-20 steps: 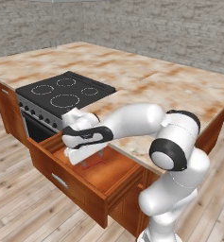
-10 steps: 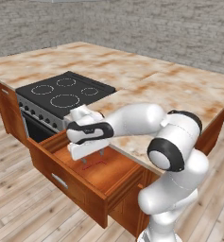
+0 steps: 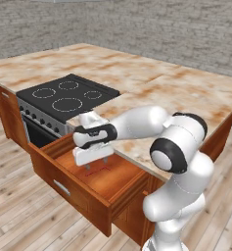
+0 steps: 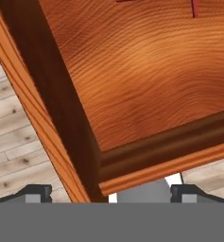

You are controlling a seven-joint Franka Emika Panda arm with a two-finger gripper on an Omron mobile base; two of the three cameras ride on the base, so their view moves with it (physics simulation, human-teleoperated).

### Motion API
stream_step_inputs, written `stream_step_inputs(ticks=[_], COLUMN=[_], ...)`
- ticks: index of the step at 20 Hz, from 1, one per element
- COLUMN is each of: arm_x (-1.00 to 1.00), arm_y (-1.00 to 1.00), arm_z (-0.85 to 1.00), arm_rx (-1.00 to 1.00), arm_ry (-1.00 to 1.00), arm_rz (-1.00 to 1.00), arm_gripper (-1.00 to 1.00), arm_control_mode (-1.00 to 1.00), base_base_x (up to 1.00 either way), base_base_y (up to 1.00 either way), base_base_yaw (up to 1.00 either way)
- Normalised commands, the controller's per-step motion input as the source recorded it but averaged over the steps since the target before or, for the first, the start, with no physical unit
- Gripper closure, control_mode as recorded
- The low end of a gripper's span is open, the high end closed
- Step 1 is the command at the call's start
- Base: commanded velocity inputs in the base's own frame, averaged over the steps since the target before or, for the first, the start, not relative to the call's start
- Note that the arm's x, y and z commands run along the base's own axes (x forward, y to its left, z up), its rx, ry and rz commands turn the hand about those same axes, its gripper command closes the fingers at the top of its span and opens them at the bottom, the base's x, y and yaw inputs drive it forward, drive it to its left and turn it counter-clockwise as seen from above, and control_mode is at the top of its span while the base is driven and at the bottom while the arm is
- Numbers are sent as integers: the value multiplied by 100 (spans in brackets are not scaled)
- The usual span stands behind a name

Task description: Take a straw from the drawer in front and place it inside the glass cup on the dining counter.

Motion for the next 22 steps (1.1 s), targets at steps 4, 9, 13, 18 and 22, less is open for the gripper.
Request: stream_step_inputs(ticks=[4,9,13,18,22], arm_x=[9,5,1,0,0], arm_y=[0,2,7,21,24], arm_z=[-26,-33,-24,-20,-16], arm_rx=[5,2,2,3,3], arm_ry=[0,0,1,2,2], arm_rz=[0,0,0,0,0], arm_gripper=[-100,-100,-100,-100,-100], arm_control_mode=[-100,-100,-100,-100,-100], base_base_x=[0,0,0,0,0], base_base_y=[0,0,0,0,0], base_base_yaw=[0,0,0,0,0])
